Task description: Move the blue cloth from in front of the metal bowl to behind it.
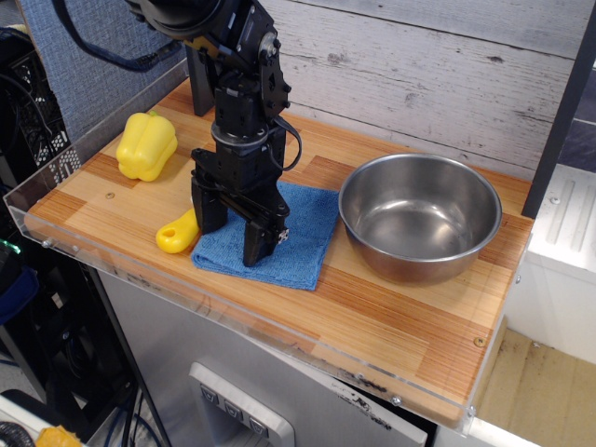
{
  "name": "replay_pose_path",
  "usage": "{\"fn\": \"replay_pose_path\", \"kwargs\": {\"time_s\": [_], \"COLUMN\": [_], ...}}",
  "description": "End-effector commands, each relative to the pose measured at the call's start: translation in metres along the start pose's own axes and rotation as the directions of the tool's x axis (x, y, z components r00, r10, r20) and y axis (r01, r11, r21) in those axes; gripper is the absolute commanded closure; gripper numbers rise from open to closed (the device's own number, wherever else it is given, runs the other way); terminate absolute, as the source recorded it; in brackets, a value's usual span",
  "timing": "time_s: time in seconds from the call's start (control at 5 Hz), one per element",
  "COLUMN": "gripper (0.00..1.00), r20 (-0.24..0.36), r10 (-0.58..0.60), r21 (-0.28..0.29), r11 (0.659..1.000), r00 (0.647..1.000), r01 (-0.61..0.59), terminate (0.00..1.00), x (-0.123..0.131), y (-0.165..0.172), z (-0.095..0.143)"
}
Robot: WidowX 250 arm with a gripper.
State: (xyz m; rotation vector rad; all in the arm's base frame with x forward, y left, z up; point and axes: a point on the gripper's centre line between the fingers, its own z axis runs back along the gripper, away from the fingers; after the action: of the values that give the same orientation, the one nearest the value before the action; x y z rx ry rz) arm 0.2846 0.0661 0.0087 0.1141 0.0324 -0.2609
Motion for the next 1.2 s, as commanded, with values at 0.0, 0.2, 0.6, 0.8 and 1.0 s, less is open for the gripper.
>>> {"fn": "replay_pose_path", "kwargs": {"time_s": [0.0, 0.2, 0.6, 0.8, 1.0], "gripper": [0.0, 0.0, 0.0, 0.0, 0.0], "r20": [-0.01, -0.019, -0.028, -0.035, -0.039], "r10": [-0.078, -0.061, 0.015, 0.042, 0.077], "r21": [0.049, 0.03, -0.004, -0.018, -0.049], "r11": [0.996, 0.998, 1.0, 0.999, 0.996], "r00": [0.997, 0.998, 0.999, 0.999, 0.996], "r01": [0.079, 0.062, -0.015, -0.043, -0.079], "terminate": [0.0, 0.0, 0.0, 0.0, 0.0], "x": [-0.002, 0.004, 0.037, 0.055, 0.072], "y": [0.005, 0.011, 0.04, 0.049, 0.049], "z": [-0.006, -0.008, -0.007, -0.009, -0.011]}}
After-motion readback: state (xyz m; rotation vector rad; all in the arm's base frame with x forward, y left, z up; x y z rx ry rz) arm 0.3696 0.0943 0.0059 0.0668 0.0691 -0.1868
